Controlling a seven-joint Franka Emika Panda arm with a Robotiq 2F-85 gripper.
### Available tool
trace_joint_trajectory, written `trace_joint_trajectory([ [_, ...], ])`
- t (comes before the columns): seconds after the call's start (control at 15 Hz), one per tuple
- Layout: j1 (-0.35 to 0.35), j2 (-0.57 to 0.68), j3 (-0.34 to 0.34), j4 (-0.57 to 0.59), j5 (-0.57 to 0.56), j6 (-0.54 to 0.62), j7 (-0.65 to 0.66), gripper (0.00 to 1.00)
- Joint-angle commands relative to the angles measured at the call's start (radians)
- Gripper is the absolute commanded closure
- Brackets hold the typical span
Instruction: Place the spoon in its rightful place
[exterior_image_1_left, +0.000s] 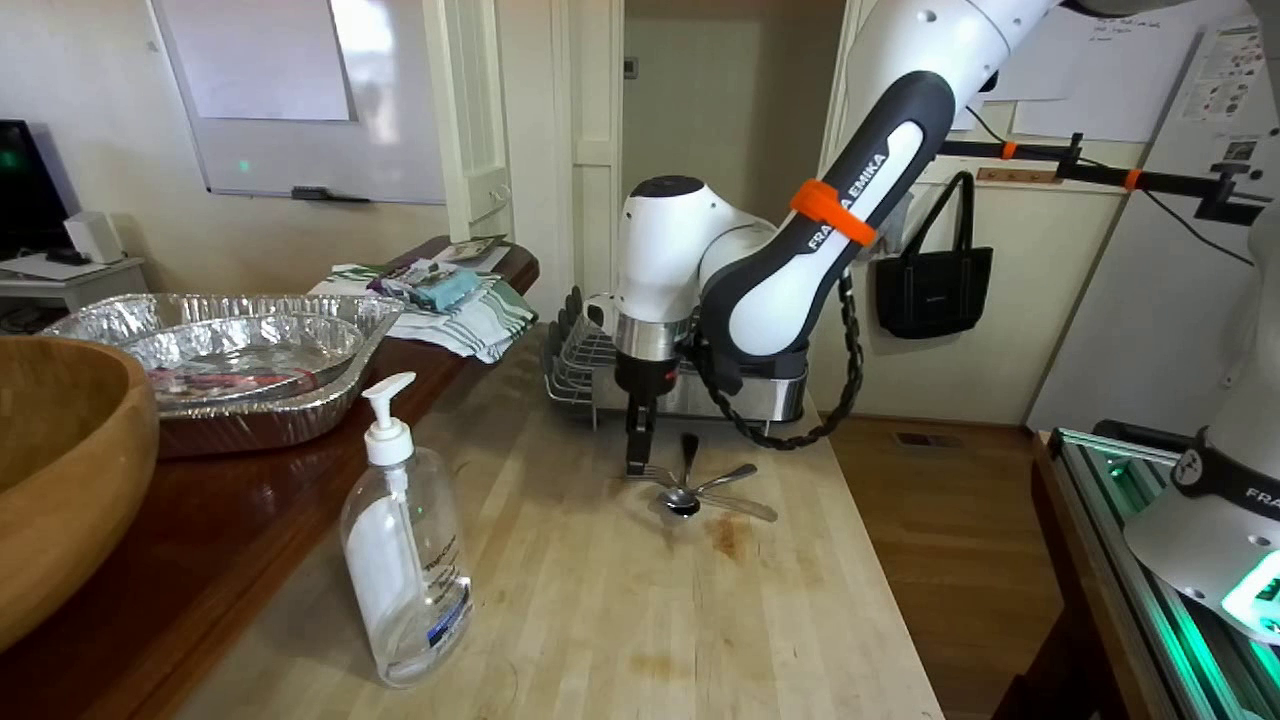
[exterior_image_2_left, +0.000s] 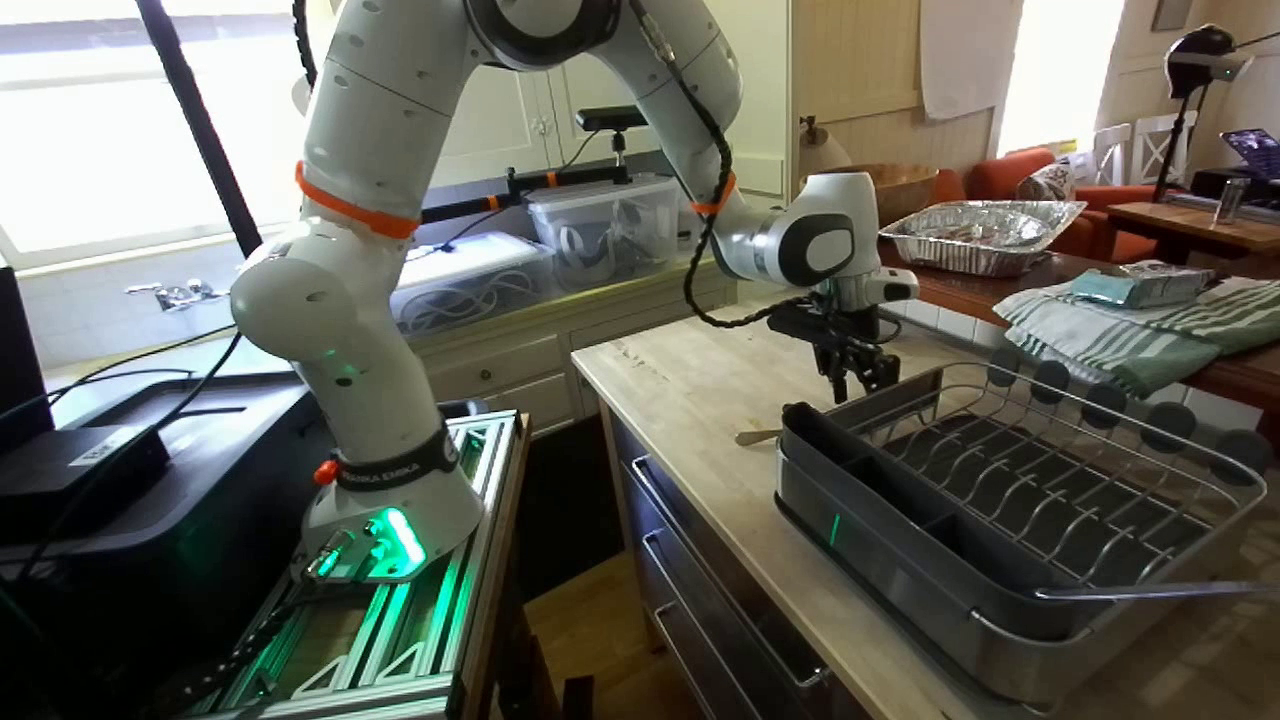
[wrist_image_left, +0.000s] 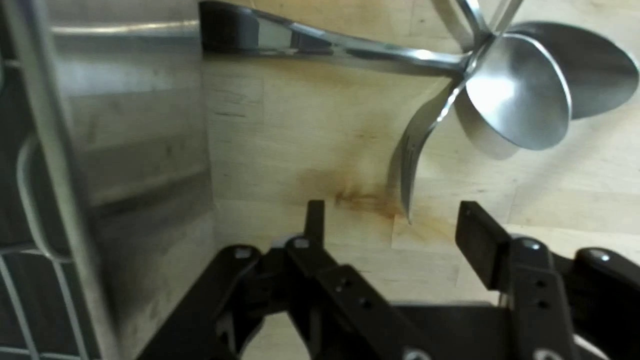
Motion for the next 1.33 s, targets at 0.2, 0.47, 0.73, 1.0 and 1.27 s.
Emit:
trace_joint_trajectory([
  [0.2, 0.037, -0.091, -0.017, -0.029, 0.049, -0.017, 0.083, 0.00],
  [0.47, 0.101, -0.179, -0.080, -0.065, -0.006, -0.045, 0.232, 0.00],
  [0.73, 0.130, -0.302, -0.115, -0.105, -0.079, -0.172, 0.350, 0.00],
  [1.0, 0.079, -0.434, -0.076, -0.140, -0.070, -0.334, 0.335, 0.00],
  [1.27, 0.021, -0.555, -0.041, -0.165, 0.010, -0.508, 0.264, 0.00],
])
